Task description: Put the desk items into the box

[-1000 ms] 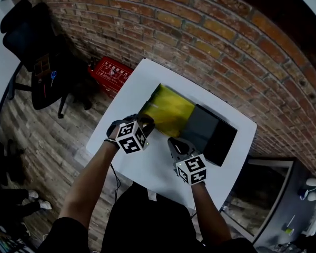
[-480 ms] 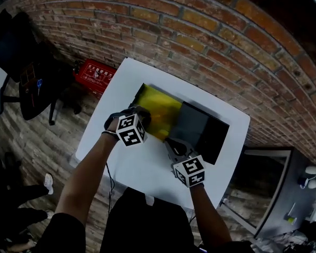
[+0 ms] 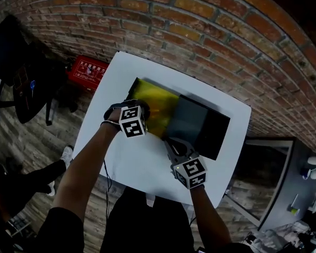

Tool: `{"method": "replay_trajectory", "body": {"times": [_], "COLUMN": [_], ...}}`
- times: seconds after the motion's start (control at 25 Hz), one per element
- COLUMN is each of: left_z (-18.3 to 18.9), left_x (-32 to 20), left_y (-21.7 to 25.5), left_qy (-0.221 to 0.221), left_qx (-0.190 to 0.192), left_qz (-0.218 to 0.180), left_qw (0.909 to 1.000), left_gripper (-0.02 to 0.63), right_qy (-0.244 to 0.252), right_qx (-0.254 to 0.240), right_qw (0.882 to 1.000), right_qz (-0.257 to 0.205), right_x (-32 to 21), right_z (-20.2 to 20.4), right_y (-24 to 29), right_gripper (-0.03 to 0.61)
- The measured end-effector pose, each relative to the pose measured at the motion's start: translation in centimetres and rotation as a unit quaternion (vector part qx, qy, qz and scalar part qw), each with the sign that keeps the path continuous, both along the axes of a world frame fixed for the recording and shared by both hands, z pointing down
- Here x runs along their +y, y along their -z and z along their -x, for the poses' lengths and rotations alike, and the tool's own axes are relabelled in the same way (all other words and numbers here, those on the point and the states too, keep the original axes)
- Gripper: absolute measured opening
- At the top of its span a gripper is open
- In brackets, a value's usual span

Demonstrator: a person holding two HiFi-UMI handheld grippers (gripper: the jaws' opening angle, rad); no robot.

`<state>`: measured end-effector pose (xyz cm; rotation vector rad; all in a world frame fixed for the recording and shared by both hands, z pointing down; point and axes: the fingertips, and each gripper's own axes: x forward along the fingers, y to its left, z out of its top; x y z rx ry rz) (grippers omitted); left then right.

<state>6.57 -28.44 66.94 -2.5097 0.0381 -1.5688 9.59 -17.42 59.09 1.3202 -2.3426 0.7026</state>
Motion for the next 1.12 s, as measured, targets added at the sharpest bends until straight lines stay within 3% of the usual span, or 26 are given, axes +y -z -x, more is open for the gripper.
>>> {"method": "replay_trajectory", "body": {"times": [0.56, 0.84, 1.12], "left_z": [0.4, 0.4, 0.6], "left_x": [0.6, 0.6, 0.3], "left_y": [-3.3, -3.1, -1.8], "left_qy": [-0.031, -0.022, 0.011], "left_qx": [-0.052, -0.044, -0.015], "left_qz": [0.02, 0.016, 0.019], "left_qw": [0.998, 0.9986, 0.9996], "left_gripper": [0.057, 0.058, 0.11], "right_qy": [-0.029, -0.033, -0.03], "right_qx": [-0.003, -0.005, -0.002], "right_qw": [1.0, 0.999, 1.0], "right_qz": [0.009, 0.006, 0.007], "right_x": [0.7, 0.7, 1.2], "right_z": [-1.0, -0.9, -1.2], "right_y": [-0.8, -0.7, -0.6], "right_gripper": [0.023, 0.023, 0.023]}}
